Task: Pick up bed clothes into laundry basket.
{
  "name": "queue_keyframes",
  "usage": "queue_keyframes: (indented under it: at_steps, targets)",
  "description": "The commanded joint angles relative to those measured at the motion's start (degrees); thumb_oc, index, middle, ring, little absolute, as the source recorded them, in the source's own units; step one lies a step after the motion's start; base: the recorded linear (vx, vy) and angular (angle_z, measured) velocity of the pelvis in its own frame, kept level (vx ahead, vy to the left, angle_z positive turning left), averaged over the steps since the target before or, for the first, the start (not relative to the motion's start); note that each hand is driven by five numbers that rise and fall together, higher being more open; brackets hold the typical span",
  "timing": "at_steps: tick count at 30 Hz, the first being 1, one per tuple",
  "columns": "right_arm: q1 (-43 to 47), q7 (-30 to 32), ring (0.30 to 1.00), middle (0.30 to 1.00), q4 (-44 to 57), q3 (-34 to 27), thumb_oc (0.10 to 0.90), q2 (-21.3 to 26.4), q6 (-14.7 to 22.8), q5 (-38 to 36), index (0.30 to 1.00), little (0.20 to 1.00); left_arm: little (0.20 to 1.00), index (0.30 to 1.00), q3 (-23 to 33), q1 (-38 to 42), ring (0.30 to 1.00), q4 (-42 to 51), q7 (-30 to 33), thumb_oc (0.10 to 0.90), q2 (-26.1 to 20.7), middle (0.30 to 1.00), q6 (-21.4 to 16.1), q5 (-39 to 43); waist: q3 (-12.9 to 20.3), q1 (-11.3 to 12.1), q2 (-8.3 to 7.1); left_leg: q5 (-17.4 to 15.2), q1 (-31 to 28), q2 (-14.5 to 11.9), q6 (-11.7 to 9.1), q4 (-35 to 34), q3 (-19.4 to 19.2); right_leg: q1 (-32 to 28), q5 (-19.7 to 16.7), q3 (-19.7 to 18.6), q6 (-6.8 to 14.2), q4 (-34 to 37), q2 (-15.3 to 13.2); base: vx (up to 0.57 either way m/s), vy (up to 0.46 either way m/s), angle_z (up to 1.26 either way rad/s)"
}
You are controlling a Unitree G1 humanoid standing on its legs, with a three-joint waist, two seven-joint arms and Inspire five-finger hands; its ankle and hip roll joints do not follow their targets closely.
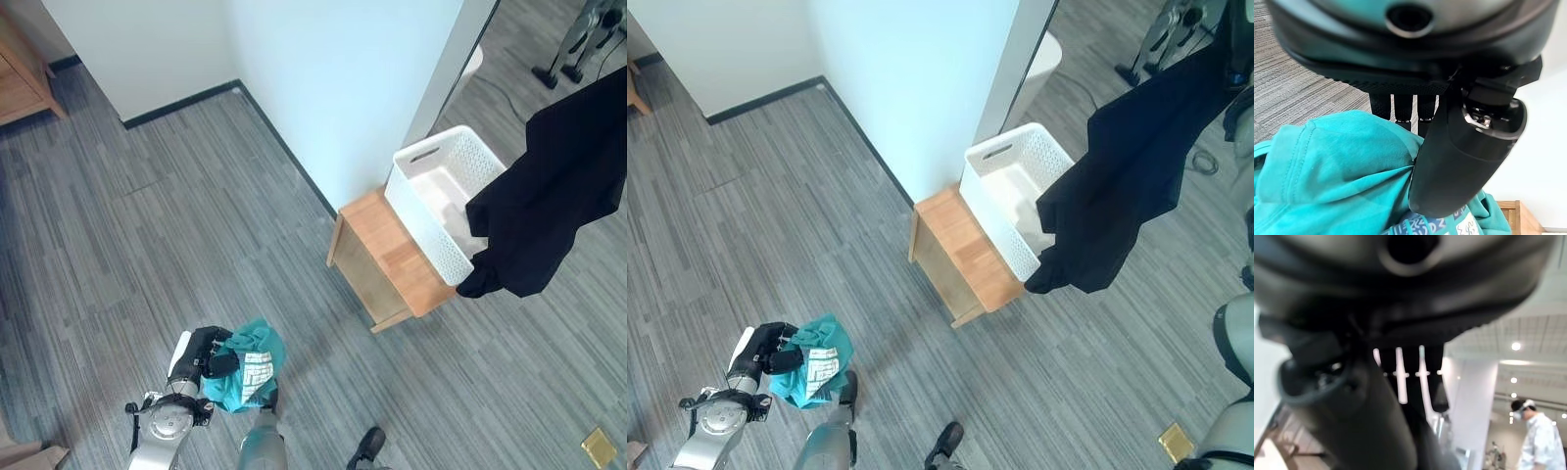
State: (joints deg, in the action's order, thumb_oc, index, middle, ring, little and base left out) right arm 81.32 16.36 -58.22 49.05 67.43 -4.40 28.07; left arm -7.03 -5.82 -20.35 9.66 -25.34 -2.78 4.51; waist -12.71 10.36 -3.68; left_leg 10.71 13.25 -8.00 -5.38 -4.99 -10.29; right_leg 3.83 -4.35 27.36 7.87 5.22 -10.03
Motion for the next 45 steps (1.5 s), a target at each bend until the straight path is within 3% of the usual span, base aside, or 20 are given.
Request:
queue_keyframes:
  at_steps: [1,13,14,15,17,18,20,21,22,30,37,38,42,45]
  targets:
    - [12.49,4.71,0.3,0.3,-0.65,2.12,0.4,2.99,-2.92,-0.36,0.3,0.3,0.3,0.3,-2.36,3.75,0.3,3.58,2.04,0.4,-3.15,0.3,-6.24,1.32,0.5,1.74,-2.43,-4.44,-0.59,-3.28,-5.59,-0.01,-0.57,0.58,2.12,-1.86,6.13,-0.22,-3.83,0.0,0.0,0.0]
    - [8.43,4.8,0.3,0.3,-4.83,-1.1,0.4,0.78,-2.04,-3.85,0.3,0.3,0.3,0.3,-4.29,7.15,0.3,2.48,3.04,0.4,-3.28,0.3,-6.94,1.74,-2.59,3.08,-3.08,-3.29,6.5,-3.28,-6.3,-0.01,0.34,6.37,0.77,-1.22,6.88,-0.22,-4.61,0.0,0.013,0.04]
    - [7.32,4.8,0.3,0.3,-5.72,-2.14,0.4,-0.04,-1.82,-4.75,0.3,0.3,0.3,0.3,-4.81,7.57,0.3,2.49,2.98,0.4,-3.03,0.3,-7.0,1.62,-2.65,3.16,-3.06,-4.85,6.41,-3.27,-6.85,-0.01,1.03,6.05,2.08,-1.93,7.13,-0.22,-4.53,0.0,0.024,0.08]
    - [7.06,4.87,0.3,0.3,-5.73,-2.38,0.4,-0.03,-1.82,-4.75,0.3,0.3,0.3,0.3,-4.86,7.53,0.3,2.52,2.98,0.4,-3.13,0.3,-7.03,1.61,-3.01,3.34,-3.05,-3.38,6.89,-3.06,-6.3,-0.01,0.4,6.55,0.62,-1.04,6.97,-0.22,-4.77,0.11,-0.019,0.11]
    - [5.21,4.95,0.3,0.3,-6.18,-3.99,0.4,-1.13,-1.59,-5.73,0.3,0.3,0.3,0.3,-5.33,7.97,0.3,2.68,3.02,0.4,-3.01,0.3,-7.03,1.74,-3.18,3.47,-2.93,-4.8,7.01,-3.02,-6.85,-0.01,1.31,6.29,1.83,-1.61,7.13,-0.22,-4.8,0.0,0.0,0.12]
    - [4.93,5.01,0.3,0.3,-6.15,-4.26,0.4,-1.11,-1.61,-5.72,0.3,0.3,0.3,0.3,-5.38,7.93,0.3,2.71,3.02,0.4,-3.12,0.3,-7.06,1.73,-3.53,3.64,-2.91,-3.33,7.5,-2.8,-6.3,-0.01,0.69,6.79,0.36,-0.7,7.05,-0.22,-5.06,0.01,0.003,0.12]
    - [2.51,4.42,0.3,0.3,-7.55,-6.75,0.4,-2.61,-0.88,-8.55,0.3,0.3,0.3,0.3,-6.1,8.59,0.3,2.75,3.01,0.4,-2.94,0.3,-7.24,1.91,-3.7,3.79,-2.66,-4.88,7.65,-2.65,-6.95,-0.01,1.5,6.51,1.65,-1.26,7.13,-0.22,-5.11,0.05,-0.004,0.24]
    - [1.03,3.8,0.531,0.531,-7.93,-8.1,0.554,-3.15,-0.19,-10.44,0.531,0.531,0.3,0.3,-6.49,8.84,0.3,2.86,2.99,0.4,-2.96,0.3,-7.35,2.02,-3.95,3.8,-2.57,-4.91,7.88,-2.49,-6.95,-0.01,1.53,6.67,1.49,-1.21,7.13,-0.22,-5.22,-0.04,0.015,0.11]
    - [-1.25,1.41,0.9,0.9,-10.56,-10.4,0.8,-4.11,0.72,-14.17,0.9,0.9,0.3,0.3,-6.83,9.33,0.3,2.7,2.37,0.4,-3.21,0.3,-7.6,2.16,-4.42,4.08,-2.45,-4.43,8.5,-2.28,-6.79,-0.01,1.6,6.95,0.92,-0.77,7.13,-0.22,-5.5,-0.02,-0.003,0.05]
    - [-6.22,-2.1,0.9,0.9,-15.1,-13.85,0.8,-7.06,2.1,-18.22,0.9,0.9,0.3,0.3,-7.51,9.19,0.3,2.37,1.12,0.4,-4.22,0.3,-7.51,1.84,-5.22,4.5,-1.94,-4.85,9.02,-1.77,-6.74,-0.01,1.44,7.6,0.83,-0.77,7.13,-0.22,-5.99,-0.01,0.007,0.04]
    - [-6.28,-0.49,0.9,0.9,-11.51,-15.4,0.8,-8.0,2.22,-20.15,0.9,0.9,0.3,0.3,-6.31,8.2,0.3,1.44,1.08,0.4,-3.91,0.3,-6.58,1.68,-4.77,3.53,-1.53,-5.42,6.6,-1.74,-6.08,-0.01,0.63,6.15,0.72,-1.49,7.13,-0.22,-6.35,-0.02,0.034,-0.06]
    - [-6.32,-0.47,0.9,0.9,-11.51,-15.44,0.8,-8.0,2.2,-20.15,0.9,0.9,0.3,0.3,-6.32,8.16,0.3,1.49,1.08,0.4,-3.92,0.3,-6.6,1.67,-5.19,3.66,-1.43,-3.96,7.04,-1.52,-5.55,-0.01,0.0,6.61,-0.73,-0.66,7.13,-0.22,-6.61,-0.08,0.03,-0.11]
    - [-7.63,2.17,0.9,0.9,-3.05,-17.17,0.8,-5.73,2.32,-20.17,0.9,0.9,0.3,0.3,-4.54,6.97,0.3,1.42,1.46,0.4,-3.71,0.3,-5.82,1.05,-3.83,2.38,-1.96,-4.94,3.9,-1.44,-5.01,-0.01,-0.39,4.43,-0.48,-1.17,7.13,-0.22,-6.68,0.02,0.007,-0.04]
    - [-17.75,6.09,0.9,0.9,14.93,-25.19,0.8,-1.7,2.09,-17.45,0.9,0.9,0.3,0.3,-0.12,5.28,0.3,1.66,3.44,0.4,-2.89,0.3,-4.81,-0.8,-2.09,-0.04,-2.21,-6.4,0.0,-1.11,-4.25,-0.01,-0.85,1.4,0.07,-1.84,6.95,-0.22,-6.67,0.07,-0.002,-0.06]
